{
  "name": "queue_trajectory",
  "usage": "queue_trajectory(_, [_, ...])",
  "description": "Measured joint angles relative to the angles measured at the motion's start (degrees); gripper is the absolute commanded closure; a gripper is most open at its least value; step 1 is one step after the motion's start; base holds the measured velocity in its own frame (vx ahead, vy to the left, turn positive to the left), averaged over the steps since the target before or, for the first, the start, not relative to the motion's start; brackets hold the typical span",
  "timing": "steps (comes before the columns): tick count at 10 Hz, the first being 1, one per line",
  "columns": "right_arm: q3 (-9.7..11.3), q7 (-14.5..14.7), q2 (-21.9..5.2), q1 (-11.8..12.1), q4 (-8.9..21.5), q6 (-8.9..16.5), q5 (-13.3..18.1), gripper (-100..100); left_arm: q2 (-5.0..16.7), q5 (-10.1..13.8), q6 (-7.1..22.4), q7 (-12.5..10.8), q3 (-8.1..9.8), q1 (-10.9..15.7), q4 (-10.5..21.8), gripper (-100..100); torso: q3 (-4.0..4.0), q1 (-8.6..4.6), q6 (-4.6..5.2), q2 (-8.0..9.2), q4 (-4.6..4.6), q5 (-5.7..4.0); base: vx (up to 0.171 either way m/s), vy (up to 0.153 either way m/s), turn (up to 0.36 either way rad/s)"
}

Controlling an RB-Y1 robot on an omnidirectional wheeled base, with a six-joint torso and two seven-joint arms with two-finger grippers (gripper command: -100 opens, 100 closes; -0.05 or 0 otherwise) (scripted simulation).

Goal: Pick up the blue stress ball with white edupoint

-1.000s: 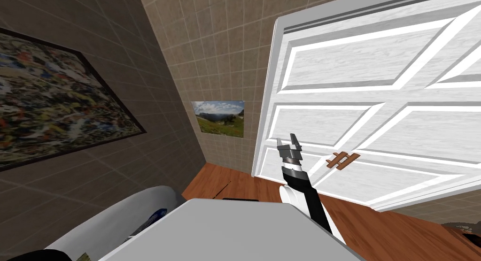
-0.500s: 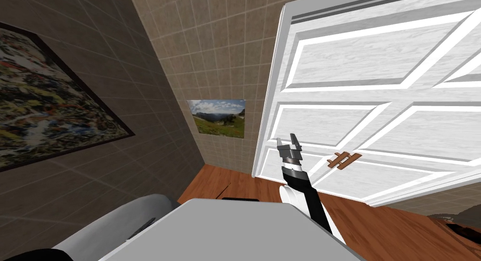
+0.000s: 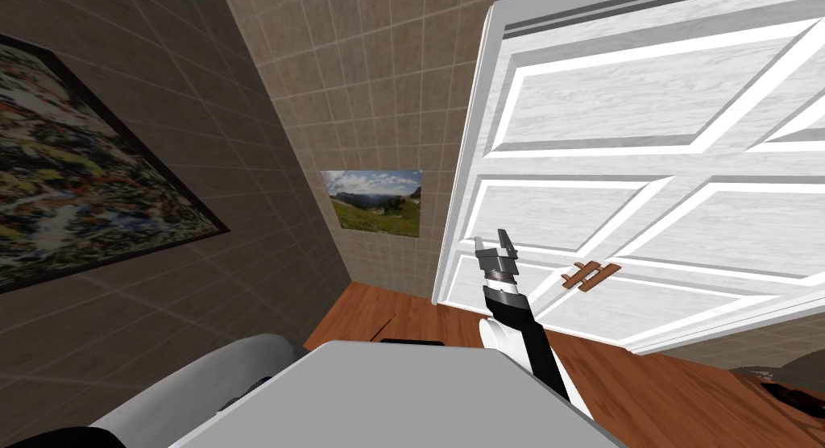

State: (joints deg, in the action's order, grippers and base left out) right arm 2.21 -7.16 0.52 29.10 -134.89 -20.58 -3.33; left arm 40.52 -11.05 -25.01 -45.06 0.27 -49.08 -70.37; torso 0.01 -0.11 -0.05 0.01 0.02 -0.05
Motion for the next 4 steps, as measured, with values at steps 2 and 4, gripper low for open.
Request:
queue_trajectory(2, [0.0, 0.0, 0.0, 0.0, 0.0, 0.0, 0.0, 0, 0.0, 0.0, 0.0, 0.0, 0.0, 0.0, 0.0, 100, 0.0, -0.01, 0.0, 0.0, 0.0, -0.01, -0.005, -0.013, 0.028])
queue_trajectory(4, [0.0, 0.0, 0.0, 0.0, 0.0, 0.0, 0.0, 0, 0.5, -0.2, 0.0, -0.4, 0.31, -1.0, -1.0, 0, 0.02, -0.09, -0.02, 0.04, 0.0, -0.02, -0.004, -0.009, 0.011])
